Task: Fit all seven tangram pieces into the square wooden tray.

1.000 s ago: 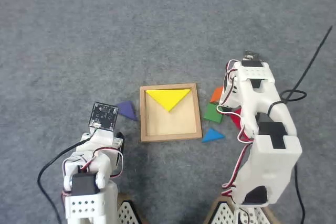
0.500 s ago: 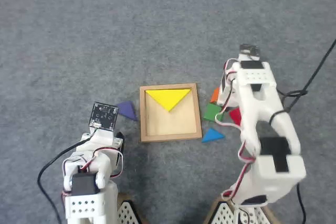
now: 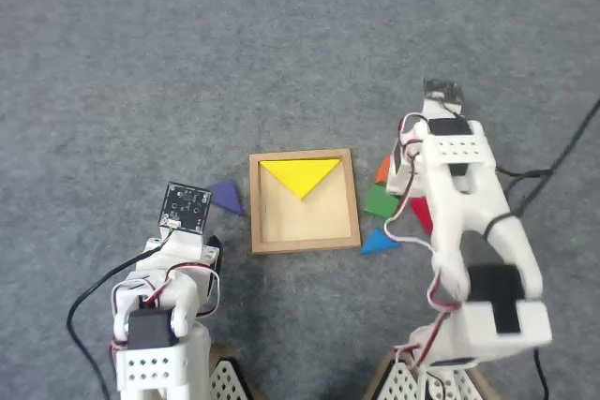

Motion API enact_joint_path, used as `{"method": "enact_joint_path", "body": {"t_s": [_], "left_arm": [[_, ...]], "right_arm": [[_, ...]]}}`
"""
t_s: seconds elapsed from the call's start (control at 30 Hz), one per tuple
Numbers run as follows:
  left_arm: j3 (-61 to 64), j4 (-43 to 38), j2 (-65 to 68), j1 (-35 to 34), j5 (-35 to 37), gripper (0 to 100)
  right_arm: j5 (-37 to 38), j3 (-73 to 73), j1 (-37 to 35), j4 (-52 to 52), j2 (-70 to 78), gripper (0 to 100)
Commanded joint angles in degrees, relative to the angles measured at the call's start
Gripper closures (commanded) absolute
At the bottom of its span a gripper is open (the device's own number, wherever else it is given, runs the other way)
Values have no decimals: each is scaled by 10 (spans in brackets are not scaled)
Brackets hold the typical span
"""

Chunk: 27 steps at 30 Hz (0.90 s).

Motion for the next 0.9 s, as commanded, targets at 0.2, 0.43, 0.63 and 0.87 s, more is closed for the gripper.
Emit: {"method": "enact_joint_path", "body": {"t_s": [0.2, 0.43, 0.63, 0.87], "left_arm": [[-8, 3, -11, -4, 5, 859], [-8, 3, -11, -4, 5, 859], [-8, 3, -11, -4, 5, 859], [-8, 3, -11, -4, 5, 859]], "right_arm": [[-10, -90, 18, -8, 87, 693], [-16, -99, 24, -12, 93, 693], [-35, -98, 22, -12, 93, 703], [-34, -91, 23, -12, 94, 712]]}}
